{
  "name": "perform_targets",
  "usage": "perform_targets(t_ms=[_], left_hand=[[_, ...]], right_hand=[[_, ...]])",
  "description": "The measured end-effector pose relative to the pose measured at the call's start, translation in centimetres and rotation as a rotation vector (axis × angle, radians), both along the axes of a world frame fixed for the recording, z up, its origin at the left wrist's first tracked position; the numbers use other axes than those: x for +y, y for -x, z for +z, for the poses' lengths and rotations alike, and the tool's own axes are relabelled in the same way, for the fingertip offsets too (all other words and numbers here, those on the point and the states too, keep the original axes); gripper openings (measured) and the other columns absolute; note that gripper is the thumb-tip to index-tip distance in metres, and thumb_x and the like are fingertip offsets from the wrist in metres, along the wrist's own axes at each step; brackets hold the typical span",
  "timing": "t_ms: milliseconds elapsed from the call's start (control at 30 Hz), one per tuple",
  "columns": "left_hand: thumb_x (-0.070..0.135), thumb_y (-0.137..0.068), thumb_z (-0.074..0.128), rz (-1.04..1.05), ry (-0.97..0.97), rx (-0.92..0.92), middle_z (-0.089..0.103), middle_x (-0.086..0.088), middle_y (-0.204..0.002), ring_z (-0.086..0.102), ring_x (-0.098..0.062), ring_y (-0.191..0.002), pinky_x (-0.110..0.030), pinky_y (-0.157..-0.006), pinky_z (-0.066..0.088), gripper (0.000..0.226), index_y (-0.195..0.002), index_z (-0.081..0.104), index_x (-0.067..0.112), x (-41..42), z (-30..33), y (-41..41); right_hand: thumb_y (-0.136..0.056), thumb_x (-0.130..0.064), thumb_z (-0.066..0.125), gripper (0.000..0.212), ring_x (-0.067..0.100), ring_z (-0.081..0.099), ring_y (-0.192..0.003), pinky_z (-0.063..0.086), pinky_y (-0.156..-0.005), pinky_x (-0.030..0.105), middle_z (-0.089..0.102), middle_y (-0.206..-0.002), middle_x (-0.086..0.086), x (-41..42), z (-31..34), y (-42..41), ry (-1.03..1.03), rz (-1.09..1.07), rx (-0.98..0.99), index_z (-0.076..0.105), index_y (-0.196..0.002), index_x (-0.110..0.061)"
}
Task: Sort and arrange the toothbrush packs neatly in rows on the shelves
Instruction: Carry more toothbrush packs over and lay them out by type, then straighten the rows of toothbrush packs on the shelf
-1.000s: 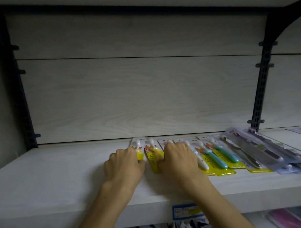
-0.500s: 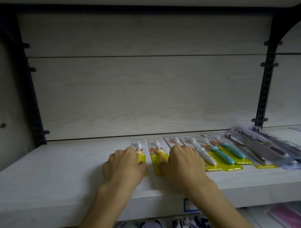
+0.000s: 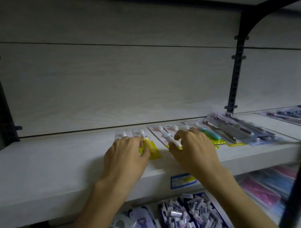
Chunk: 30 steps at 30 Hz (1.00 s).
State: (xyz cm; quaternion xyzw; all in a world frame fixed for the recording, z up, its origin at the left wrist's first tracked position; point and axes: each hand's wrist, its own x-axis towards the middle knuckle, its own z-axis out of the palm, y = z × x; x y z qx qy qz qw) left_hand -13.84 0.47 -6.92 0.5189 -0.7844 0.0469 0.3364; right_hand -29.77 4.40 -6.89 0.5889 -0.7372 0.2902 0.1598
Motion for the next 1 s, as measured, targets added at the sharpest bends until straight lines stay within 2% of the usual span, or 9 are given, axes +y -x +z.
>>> perform_targets(t_ms=[133,233,367,600,700,767,867,1000], left_hand=[[0.041,-0.090,0.048,-0.060,0.037,-0.026,0.064,0.002,-0.109,0.056,-0.021,-0.102,-0.028,-0.074,0.037,0.026,-0.104,0.063,0.025,1.1,0.0,1.9],[0.042,-0.091,0.048,-0.113,0.055,-0.033,0.064,0.003,-0.112,0.056,-0.019,-0.105,-0.030,-0.080,0.041,0.027,-0.108,0.063,0.026,2.2,0.3,4.0],[0.039,-0.091,0.047,-0.176,0.075,-0.029,0.065,0.004,-0.105,0.057,-0.017,-0.099,-0.030,-0.075,0.042,0.023,-0.100,0.064,0.026,4.1,0.4,7.9],[0.039,-0.092,0.048,-0.265,0.070,-0.032,0.064,0.005,-0.109,0.056,-0.017,-0.104,-0.027,-0.072,0.038,0.023,-0.103,0.064,0.026,9.2,0.3,17.2],[0.037,-0.092,0.049,-0.336,0.079,-0.006,0.064,0.003,-0.105,0.057,-0.018,-0.099,-0.027,-0.070,0.037,0.021,-0.099,0.064,0.024,12.4,0.4,22.4],[0.036,-0.092,0.048,-0.381,0.075,0.007,0.064,0.003,-0.105,0.056,-0.017,-0.098,-0.027,-0.071,0.040,0.022,-0.100,0.064,0.023,14.6,0.3,25.8],[0.036,-0.092,0.048,-0.421,0.063,0.011,0.062,0.003,-0.107,0.056,-0.017,-0.099,-0.029,-0.074,0.044,0.022,-0.100,0.063,0.023,17.2,-0.2,30.5],[0.037,-0.093,0.049,-0.468,0.057,0.017,0.061,0.006,-0.098,0.055,-0.014,-0.094,-0.024,-0.067,0.036,0.019,-0.094,0.061,0.024,20.2,-0.9,36.1]], right_hand=[[-0.090,-0.041,0.053,0.033,0.027,0.056,-0.105,0.043,-0.077,0.032,0.064,-0.113,0.005,1.9,-0.2,1.9,0.035,-0.028,-0.020,0.062,-0.115,-0.021],[-0.090,-0.041,0.053,0.034,0.026,0.056,-0.105,0.045,-0.077,0.033,0.064,-0.113,0.004,3.6,-0.1,3.9,0.059,-0.045,-0.024,0.060,-0.117,-0.022],[-0.090,-0.041,0.054,0.033,0.025,0.057,-0.101,0.047,-0.076,0.034,0.066,-0.106,0.003,6.6,0.0,7.8,0.067,-0.073,-0.045,0.061,-0.115,-0.022],[-0.090,-0.041,0.055,0.032,0.024,0.059,-0.101,0.050,-0.080,0.036,0.065,-0.109,0.000,14.6,0.4,18.1,0.046,-0.158,-0.079,0.060,-0.117,-0.025],[-0.091,-0.036,0.055,0.025,0.026,0.059,-0.094,0.045,-0.072,0.031,0.065,-0.103,0.003,17.9,0.8,22.8,0.049,-0.175,-0.062,0.061,-0.111,-0.021],[-0.091,-0.036,0.055,0.023,0.027,0.060,-0.089,0.049,-0.071,0.035,0.066,-0.100,0.004,20.1,0.8,25.9,0.046,-0.195,-0.048,0.062,-0.107,-0.021],[-0.090,-0.041,0.057,0.029,0.024,0.062,-0.092,0.053,-0.077,0.039,0.067,-0.102,0.000,23.5,0.3,30.6,0.041,-0.237,-0.056,0.061,-0.114,-0.025],[-0.088,-0.040,0.058,0.030,0.023,0.063,-0.091,0.054,-0.077,0.041,0.067,-0.102,0.001,27.7,-0.4,36.8,0.003,-0.277,-0.054,0.060,-0.114,-0.024]])
